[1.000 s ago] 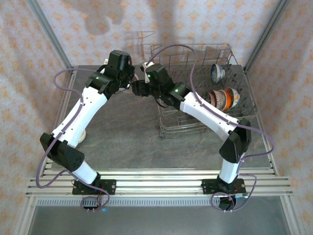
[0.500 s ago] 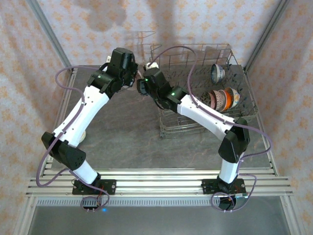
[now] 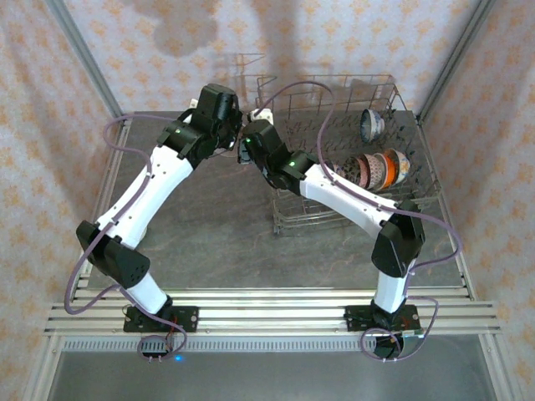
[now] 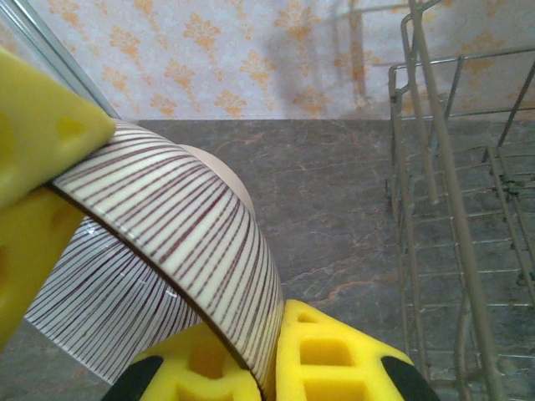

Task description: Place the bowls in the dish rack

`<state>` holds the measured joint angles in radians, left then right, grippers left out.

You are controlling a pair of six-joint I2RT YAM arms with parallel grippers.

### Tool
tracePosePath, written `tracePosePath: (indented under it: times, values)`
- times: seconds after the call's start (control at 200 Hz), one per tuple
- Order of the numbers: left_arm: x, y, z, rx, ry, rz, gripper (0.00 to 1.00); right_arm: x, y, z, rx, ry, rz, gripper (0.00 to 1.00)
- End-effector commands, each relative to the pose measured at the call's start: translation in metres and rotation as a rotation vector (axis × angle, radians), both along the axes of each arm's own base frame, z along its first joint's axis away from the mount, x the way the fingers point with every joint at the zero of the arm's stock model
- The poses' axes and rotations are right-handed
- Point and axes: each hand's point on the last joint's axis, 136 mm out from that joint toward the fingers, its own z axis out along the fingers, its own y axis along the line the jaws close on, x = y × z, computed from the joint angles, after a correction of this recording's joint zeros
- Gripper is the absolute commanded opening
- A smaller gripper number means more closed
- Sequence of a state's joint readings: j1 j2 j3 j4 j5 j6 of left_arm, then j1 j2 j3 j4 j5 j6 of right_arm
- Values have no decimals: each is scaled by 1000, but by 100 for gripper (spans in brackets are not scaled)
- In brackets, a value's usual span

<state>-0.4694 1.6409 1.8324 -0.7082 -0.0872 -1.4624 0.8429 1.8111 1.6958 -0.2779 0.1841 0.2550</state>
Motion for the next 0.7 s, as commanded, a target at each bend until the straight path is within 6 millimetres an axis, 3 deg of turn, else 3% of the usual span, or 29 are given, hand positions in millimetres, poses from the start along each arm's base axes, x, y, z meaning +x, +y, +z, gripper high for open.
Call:
tracePosePath:
  times: [0.0, 0.155, 0.28, 0.385, 0.46, 0.545, 0.696]
  values:
    - [8, 1, 23, -14, -75, 16, 0, 7, -12, 15, 28, -55, -71, 0]
    - [12, -1, 25, -4, -94, 4, 0, 8, -27, 26, 21, -85, -136, 0]
    - [14, 4, 38, 34, -131, 8, 16, 10, -37, 33, 8, -101, -177, 0]
    - [19, 6, 55, 49, -197, 6, 44, 18, -46, 28, -17, -85, -212, 0]
    - [22, 6, 63, 57, -228, -8, 56, 26, -56, 24, -27, -60, -250, 0]
    - [26, 9, 75, 74, -267, -20, 65, 34, -67, 26, -28, -54, -281, 0]
    - [31, 24, 90, 93, -328, -29, 70, 48, -95, 39, -26, -58, -361, 0]
